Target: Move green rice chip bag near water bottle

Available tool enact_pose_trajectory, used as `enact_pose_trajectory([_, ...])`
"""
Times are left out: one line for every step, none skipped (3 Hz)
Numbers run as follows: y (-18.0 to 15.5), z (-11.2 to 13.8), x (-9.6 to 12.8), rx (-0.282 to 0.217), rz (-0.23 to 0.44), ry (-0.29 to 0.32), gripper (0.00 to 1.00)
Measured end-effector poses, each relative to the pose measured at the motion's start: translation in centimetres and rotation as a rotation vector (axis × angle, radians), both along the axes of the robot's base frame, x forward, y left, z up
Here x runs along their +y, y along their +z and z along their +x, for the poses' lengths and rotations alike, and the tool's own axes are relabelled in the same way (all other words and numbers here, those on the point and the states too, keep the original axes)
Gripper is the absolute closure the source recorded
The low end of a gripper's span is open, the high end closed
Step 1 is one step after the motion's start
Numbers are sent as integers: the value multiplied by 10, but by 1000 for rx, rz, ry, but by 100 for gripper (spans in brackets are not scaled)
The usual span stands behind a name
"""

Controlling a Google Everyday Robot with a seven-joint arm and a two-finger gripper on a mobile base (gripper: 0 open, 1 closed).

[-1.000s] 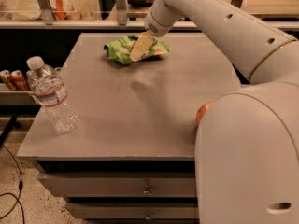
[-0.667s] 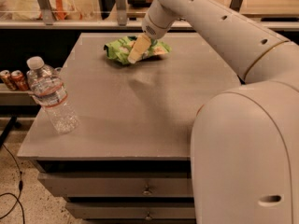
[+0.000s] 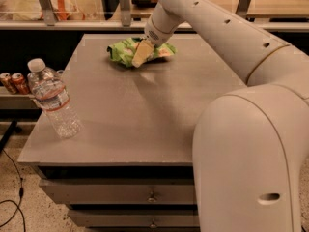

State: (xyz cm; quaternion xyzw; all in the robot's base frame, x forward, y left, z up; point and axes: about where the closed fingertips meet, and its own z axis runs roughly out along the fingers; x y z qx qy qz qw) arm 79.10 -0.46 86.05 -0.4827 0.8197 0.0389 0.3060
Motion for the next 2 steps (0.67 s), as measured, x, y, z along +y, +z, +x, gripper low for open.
enact_pose_trajectory([-3, -1, -1, 10, 9, -7, 43])
enact_pose_trajectory([-3, -2, -4, 13, 15, -18, 66])
